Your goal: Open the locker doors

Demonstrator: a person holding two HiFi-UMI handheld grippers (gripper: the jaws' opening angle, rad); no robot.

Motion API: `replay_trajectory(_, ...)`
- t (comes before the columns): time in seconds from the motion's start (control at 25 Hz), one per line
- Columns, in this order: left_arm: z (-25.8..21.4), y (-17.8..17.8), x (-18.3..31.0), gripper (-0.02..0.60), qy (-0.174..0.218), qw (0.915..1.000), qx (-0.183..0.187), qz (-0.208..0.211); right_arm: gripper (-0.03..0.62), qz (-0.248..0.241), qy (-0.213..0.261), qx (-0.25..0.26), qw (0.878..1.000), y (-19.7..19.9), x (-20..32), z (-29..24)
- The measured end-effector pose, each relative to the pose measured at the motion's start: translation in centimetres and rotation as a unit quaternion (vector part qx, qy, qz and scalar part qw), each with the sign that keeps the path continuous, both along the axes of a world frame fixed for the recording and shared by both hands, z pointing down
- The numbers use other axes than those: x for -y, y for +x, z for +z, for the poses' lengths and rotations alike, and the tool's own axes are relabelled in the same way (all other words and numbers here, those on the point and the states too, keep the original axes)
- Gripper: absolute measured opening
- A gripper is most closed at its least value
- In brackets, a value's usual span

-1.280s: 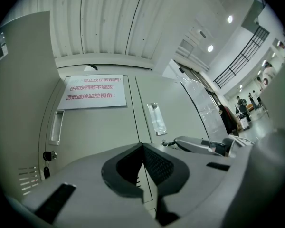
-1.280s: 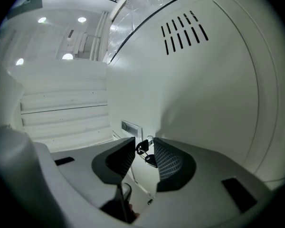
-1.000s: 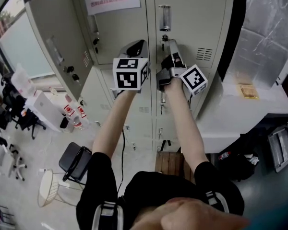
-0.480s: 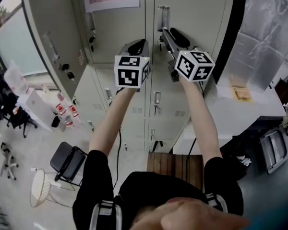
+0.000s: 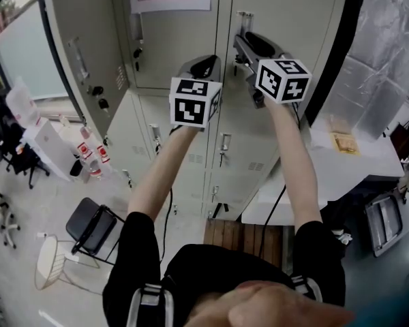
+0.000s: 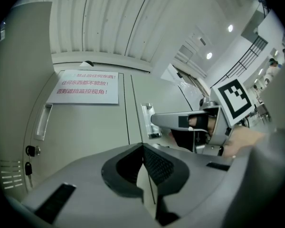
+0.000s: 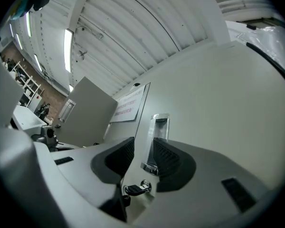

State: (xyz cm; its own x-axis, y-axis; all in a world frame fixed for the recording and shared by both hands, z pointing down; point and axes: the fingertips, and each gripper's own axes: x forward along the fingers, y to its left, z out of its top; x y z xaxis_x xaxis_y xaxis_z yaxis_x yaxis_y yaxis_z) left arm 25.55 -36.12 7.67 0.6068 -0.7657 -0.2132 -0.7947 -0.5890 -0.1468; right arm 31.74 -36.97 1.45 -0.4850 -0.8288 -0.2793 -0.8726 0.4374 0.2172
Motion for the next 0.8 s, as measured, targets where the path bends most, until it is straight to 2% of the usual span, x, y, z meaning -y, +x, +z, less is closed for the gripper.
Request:
replay_trajectory(0.36,1.2,-0.8,1.8,0.009,-0.011,0.9999,0.003,-0.011,0.137,0.003,-0.032,-0.002,0.999,-0.7,1.8,0.6)
replay_trajectory(0.6,1.9,-1.0,2.2,0.009,-0.014,0.9998,0.005,-0.012,0.118,0.015,-0.030,-0.004,0.999,-0.6,2.2,0.9)
replay_trajectory(0.8,2.0,-0.9,2.0,0.009,-0.016,0.9998,0.006,-0.009,0.109,0.003,-0.040,0.008,0.999,-0.6,2.2,0.9)
